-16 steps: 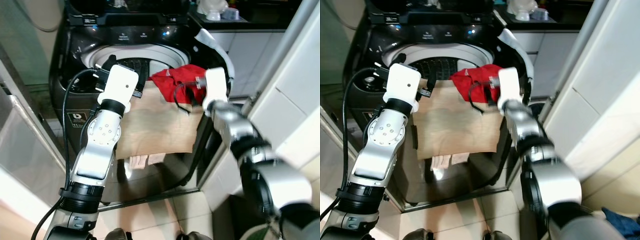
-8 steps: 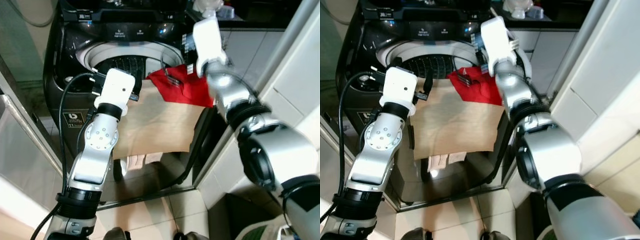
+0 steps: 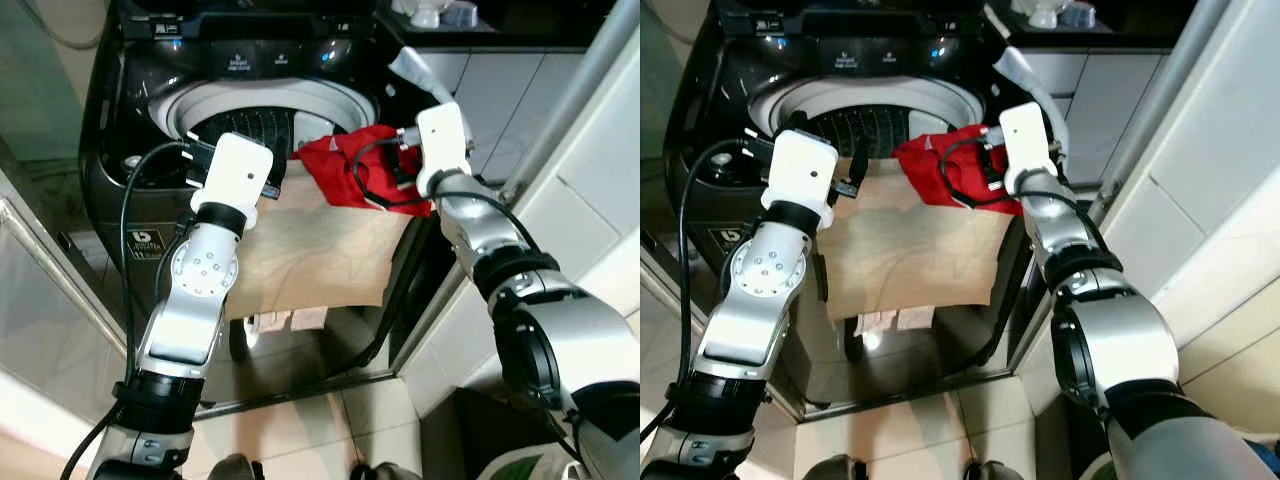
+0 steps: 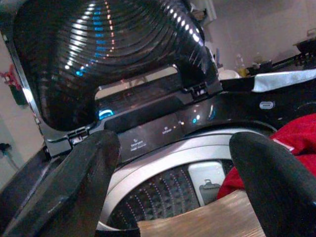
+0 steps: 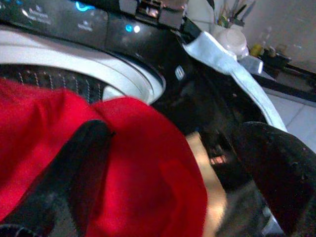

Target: Clothes washing

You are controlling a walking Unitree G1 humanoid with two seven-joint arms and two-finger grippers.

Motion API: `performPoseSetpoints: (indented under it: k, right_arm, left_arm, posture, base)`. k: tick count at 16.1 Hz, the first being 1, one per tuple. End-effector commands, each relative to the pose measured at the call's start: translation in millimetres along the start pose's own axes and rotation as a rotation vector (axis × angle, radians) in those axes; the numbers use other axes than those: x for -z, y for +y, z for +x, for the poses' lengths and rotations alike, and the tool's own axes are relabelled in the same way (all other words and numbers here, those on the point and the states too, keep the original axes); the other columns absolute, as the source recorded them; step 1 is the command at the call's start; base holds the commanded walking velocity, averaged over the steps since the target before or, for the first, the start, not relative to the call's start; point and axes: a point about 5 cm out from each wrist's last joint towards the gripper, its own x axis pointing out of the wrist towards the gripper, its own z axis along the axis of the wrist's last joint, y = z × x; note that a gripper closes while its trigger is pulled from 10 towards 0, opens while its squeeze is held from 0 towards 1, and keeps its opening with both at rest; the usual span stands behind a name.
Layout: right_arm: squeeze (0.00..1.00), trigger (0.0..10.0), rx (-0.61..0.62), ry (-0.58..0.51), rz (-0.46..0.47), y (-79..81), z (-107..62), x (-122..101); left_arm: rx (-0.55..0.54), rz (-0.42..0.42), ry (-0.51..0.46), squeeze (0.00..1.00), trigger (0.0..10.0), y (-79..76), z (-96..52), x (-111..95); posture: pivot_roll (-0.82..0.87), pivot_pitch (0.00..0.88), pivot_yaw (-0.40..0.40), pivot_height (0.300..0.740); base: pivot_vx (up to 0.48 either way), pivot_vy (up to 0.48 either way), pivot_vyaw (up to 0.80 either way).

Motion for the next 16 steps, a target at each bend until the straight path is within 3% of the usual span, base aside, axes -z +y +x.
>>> performPoseSetpoints:
  k: [1, 2, 3, 4, 6, 11, 16]
  right_arm:
    - [0.00, 10.0, -0.009, 0.017, -0.037, -1.4, -1.2, 4]
    - [0.00, 10.0, -0.029, 0.035, -0.094, 1.3, -1.8, 7]
    - [0.00, 4.2, -0.043, 0.044, -0.117, 3.7, -1.8, 9]
    - [0.00, 0.0, -0.069, 0.058, -0.108, 8.8, -1.9, 11]
    - [0.00, 0.0, -0.114, 0.079, -0.060, 22.8, -2.4, 15]
    - [0.00, 0.0, -0.140, 0.167, 0.121, 39.8, -7.1, 32]
    - [0.00, 0.0, -0.120, 0.131, 0.155, 43.1, -5.0, 25]
  left_arm:
    - [0.017, 0.012, -0.011, 0.00, 10.0, -1.2, 0.9, -4]
    - [0.017, 0.017, -0.009, 0.00, 10.0, -0.5, -1.2, -3]
    - [0.015, 0.022, -0.007, 0.00, 10.0, 0.5, -3.1, -3]
    - [0.007, 0.029, -0.004, 0.00, 10.0, 2.3, -5.5, -3]
    - [-0.013, 0.059, -0.005, 0.00, 10.0, 5.8, -10.2, -5]
    - [-0.048, 0.139, 0.013, 0.00, 10.0, 12.8, -22.1, -4]
    - [-0.078, 0.159, 0.013, 0.00, 10.0, 17.0, -25.8, -8]
  posture:
    - [0.04, 0.000, -0.042, 0.740]
    - [0.05, 0.000, -0.048, 0.740]
    - [0.06, 0.000, -0.051, 0.740]
    - [0.08, 0.000, -0.061, 0.740]
    - [0.11, 0.000, -0.078, 0.740]
    - [0.16, 0.000, -0.107, 0.740]
    - [0.17, 0.000, -0.110, 0.740]
  base:
    - [0.000, 0.000, 0.00]
    - [0.000, 0.000, 0.00]
    - [0.000, 0.000, 0.00]
    - [0.000, 0.000, 0.00]
    - [0.000, 0.000, 0.00]
    - [0.000, 0.000, 0.00]
    - [0.000, 0.000, 0.00]
